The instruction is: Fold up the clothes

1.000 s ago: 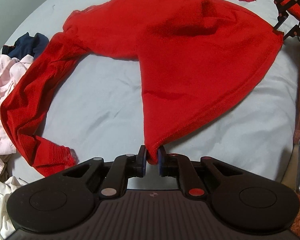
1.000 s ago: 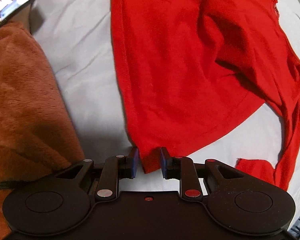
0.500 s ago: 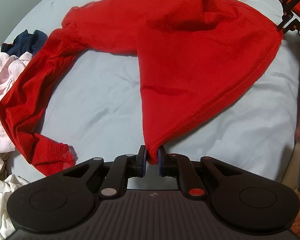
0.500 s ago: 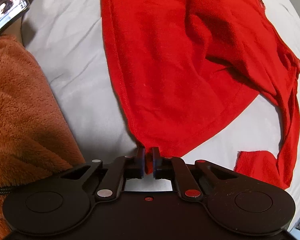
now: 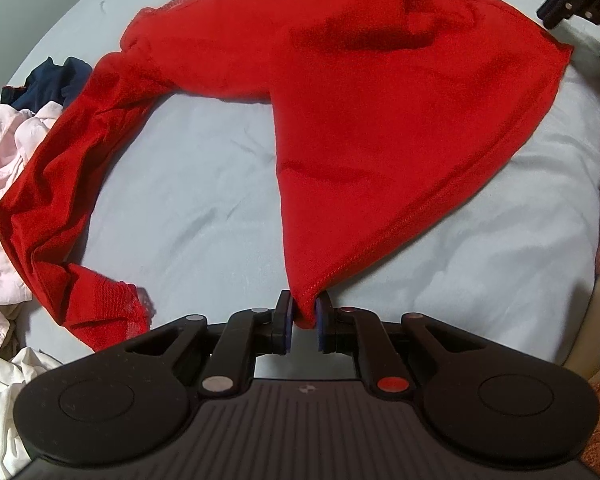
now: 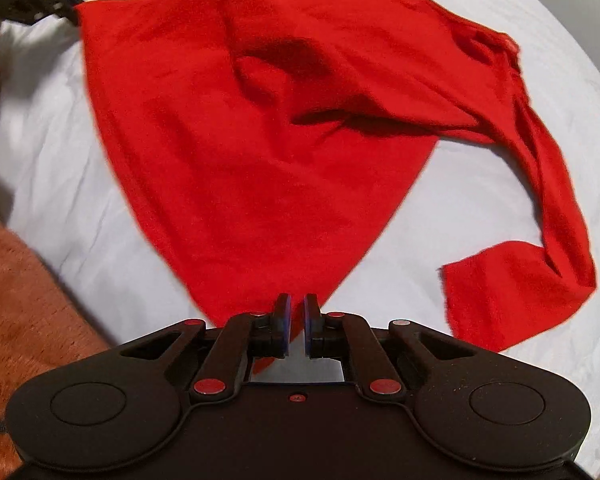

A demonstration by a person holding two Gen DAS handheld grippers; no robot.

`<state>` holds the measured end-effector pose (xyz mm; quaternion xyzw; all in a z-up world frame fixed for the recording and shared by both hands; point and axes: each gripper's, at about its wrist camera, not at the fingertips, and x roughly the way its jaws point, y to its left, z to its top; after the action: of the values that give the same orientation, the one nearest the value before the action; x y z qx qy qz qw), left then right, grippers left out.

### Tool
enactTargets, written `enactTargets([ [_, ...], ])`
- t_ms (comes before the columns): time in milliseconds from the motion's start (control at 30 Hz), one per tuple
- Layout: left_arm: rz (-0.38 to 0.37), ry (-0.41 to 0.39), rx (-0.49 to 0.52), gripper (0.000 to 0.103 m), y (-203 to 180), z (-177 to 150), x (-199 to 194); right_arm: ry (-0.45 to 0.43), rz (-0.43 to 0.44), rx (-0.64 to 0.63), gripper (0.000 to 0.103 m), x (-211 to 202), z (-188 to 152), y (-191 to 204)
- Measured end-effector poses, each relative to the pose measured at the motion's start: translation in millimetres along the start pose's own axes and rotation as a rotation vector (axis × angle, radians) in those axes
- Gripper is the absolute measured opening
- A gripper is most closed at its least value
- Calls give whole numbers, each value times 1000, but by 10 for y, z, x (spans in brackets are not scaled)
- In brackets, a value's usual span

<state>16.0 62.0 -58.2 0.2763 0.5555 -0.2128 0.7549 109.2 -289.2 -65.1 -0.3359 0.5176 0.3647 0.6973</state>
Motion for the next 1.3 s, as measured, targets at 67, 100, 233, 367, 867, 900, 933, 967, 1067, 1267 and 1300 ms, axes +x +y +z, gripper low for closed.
enactTargets([
  [67, 1, 1, 2, 10, -6, 2, 4, 5, 39, -82, 23, -55, 21, 182],
  [100, 1, 3, 2, 10, -6, 5, 8, 8, 40, -102, 27, -58, -3, 234],
  [233, 1, 4, -4, 10, 1, 9, 13, 57, 43, -212, 27, 0, 38, 406],
  [367, 4, -3, -5, 10, -10, 0, -1, 95, 15, -257, 26, 100, 78, 488],
  [867, 6, -4, -5, 11, -19, 4, -5, 93, -53, -225, 9, 196, -17, 469],
  [900, 8, -4, -3, 11, -23, 2, -8, 92, -54, -223, 11, 199, -19, 469],
  [933, 8, -4, -2, 11, -29, 3, -8, 90, -55, -227, 11, 198, -24, 470],
  [967, 11, -4, -1, 11, -35, 3, -8, 89, -56, -231, 11, 197, -28, 472],
  [1067, 16, 0, 5, 11, -51, 6, -5, 83, -99, -229, 9, 213, -39, 458],
  [1267, 13, 2, 3, 12, -38, 0, 6, 41, -78, -78, 4, 185, -124, 271],
  [1300, 11, 5, 3, 12, -37, 4, 11, 40, -72, -73, 4, 203, -135, 282],
])
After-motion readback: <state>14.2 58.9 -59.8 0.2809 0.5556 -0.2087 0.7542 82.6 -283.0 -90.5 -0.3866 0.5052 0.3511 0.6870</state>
